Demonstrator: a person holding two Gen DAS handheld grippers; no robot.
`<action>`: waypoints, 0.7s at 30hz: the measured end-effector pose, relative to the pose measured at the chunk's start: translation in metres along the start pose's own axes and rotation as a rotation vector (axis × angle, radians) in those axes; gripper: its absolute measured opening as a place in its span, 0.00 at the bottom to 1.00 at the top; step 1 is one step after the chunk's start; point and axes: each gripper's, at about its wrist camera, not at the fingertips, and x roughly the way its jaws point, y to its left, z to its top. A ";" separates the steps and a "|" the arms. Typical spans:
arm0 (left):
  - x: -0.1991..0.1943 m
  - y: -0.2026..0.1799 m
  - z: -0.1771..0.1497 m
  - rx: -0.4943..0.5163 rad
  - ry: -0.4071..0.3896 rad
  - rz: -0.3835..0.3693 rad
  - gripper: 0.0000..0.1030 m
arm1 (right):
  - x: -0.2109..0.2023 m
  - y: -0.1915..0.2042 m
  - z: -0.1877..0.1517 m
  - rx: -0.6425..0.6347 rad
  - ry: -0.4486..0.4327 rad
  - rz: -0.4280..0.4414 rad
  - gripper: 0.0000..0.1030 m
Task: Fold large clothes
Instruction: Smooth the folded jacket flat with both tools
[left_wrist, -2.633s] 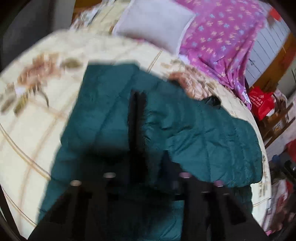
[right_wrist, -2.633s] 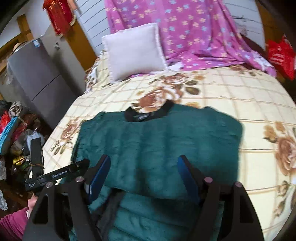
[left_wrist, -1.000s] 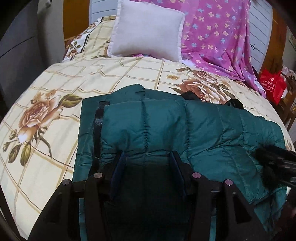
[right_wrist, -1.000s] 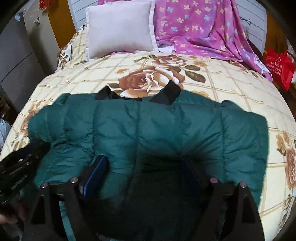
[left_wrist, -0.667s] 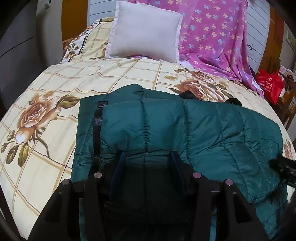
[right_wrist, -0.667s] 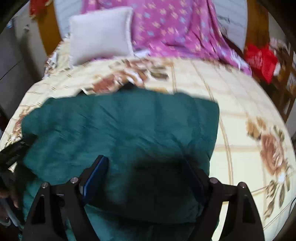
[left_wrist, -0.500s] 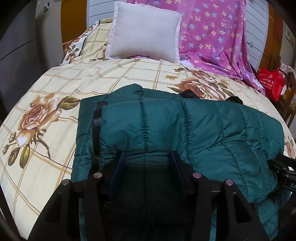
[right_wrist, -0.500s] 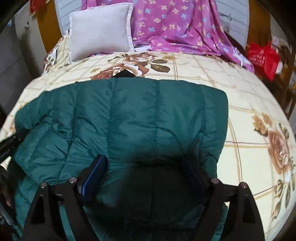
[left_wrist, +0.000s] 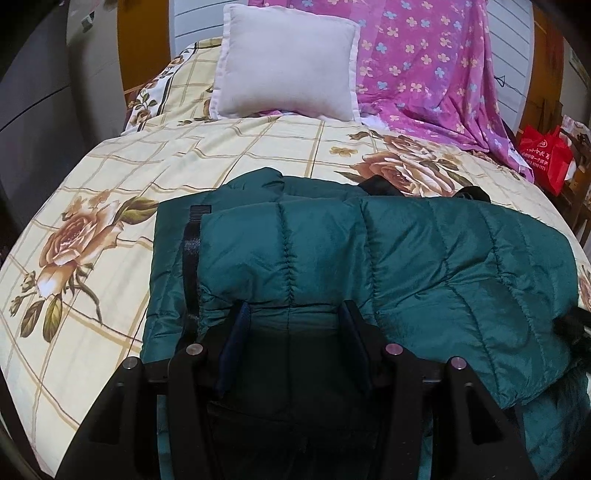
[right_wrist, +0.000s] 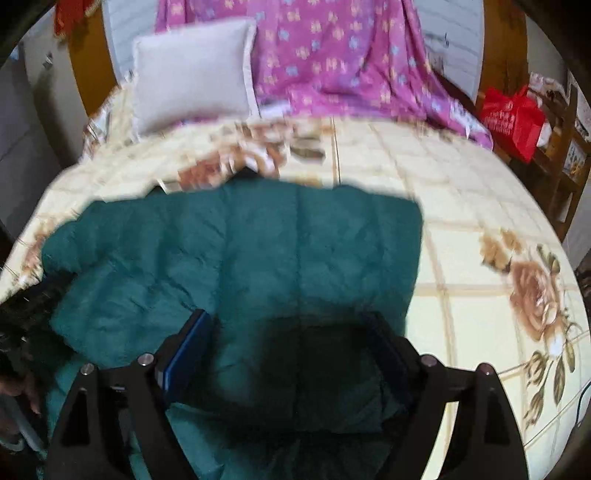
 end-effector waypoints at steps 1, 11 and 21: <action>0.000 -0.001 0.000 0.002 0.000 0.002 0.32 | 0.005 0.001 -0.003 -0.009 -0.012 -0.007 0.86; 0.000 -0.002 0.000 0.004 0.002 0.006 0.32 | -0.028 -0.006 -0.001 0.017 -0.068 0.010 0.87; 0.000 -0.002 0.000 0.008 -0.005 0.007 0.33 | 0.006 -0.009 -0.008 0.020 -0.005 -0.039 0.93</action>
